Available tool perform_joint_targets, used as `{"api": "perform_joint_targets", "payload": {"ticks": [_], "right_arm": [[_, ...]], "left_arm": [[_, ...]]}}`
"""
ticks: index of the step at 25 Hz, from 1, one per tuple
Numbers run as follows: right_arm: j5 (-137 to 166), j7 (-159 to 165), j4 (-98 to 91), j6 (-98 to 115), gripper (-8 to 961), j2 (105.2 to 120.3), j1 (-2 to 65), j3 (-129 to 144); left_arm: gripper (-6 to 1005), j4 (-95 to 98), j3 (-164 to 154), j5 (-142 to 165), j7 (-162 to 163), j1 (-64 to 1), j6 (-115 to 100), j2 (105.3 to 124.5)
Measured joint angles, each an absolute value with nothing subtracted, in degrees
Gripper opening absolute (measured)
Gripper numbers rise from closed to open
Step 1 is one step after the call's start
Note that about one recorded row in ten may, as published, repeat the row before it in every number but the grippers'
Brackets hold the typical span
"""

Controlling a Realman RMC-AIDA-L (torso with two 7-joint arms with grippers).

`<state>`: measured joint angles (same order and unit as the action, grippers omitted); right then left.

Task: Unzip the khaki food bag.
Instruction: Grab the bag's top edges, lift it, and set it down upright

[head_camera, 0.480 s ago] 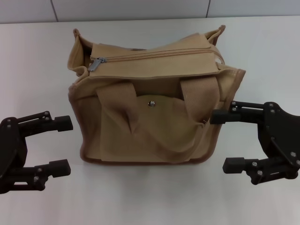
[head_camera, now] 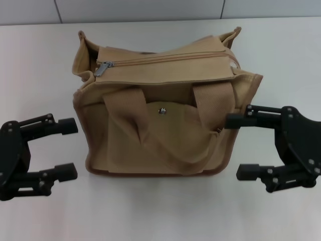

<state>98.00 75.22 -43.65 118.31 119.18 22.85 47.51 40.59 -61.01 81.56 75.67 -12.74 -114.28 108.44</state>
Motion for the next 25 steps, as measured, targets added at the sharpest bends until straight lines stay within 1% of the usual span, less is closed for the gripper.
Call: {"api": "perform_joint_targets", "payload": {"ticks": [5,6,7,10,11,12,15,16,20,25], "right_arm": [[97.3,74.1,-41.7,117.5,838,119.18,22.7,43.8],[97.3,73.5,-40.5,117.3,838,119.12,22.6,42.0],[97.3,73.5,-40.5,117.3,838,119.12,22.6,42.0],[97.2,72.7,-39.1,117.3,839,119.03,22.6,40.5],[97.2,72.6,-39.0,117.4,839,119.02,22.6,40.3],[97.2,72.6,-39.0,117.4,839,119.02,22.6,40.3],[97.2,72.6,-39.0,117.4,838,119.00,22.7,40.3],[97.2,72.6,-39.0,117.4,838,119.00,22.8,40.3],[97.2,72.6,-38.9,117.3,838,119.00,22.9,40.2],[97.2,72.8,-39.0,117.3,838,119.00,23.1,40.3]], "left_arm": [[830,33.6,-59.5,81.7,68.4,-13.4,-110.6,109.35],[830,30.7,-59.4,81.7,65.4,-13.7,-107.1,109.89],[829,30.7,-59.4,81.7,65.4,-13.7,-107.1,109.89],[819,28.6,-59.4,81.7,61.0,-13.7,-101.1,111.12],[814,28.1,-59.5,81.7,58.8,-13.4,-97.4,112.14],[809,28.1,-59.5,81.7,58.8,-13.4,-97.4,112.14],[794,27.7,-59.8,81.9,57.3,-13.3,-94.4,112.99],[789,27.6,-59.9,82.6,57.1,-13.4,-93.2,113.62],[770,27.6,-59.6,83.7,56.8,-13.4,-92.7,114.01],[745,27.5,-58.8,83.7,56.7,-12.9,-94.2,113.55]]}}
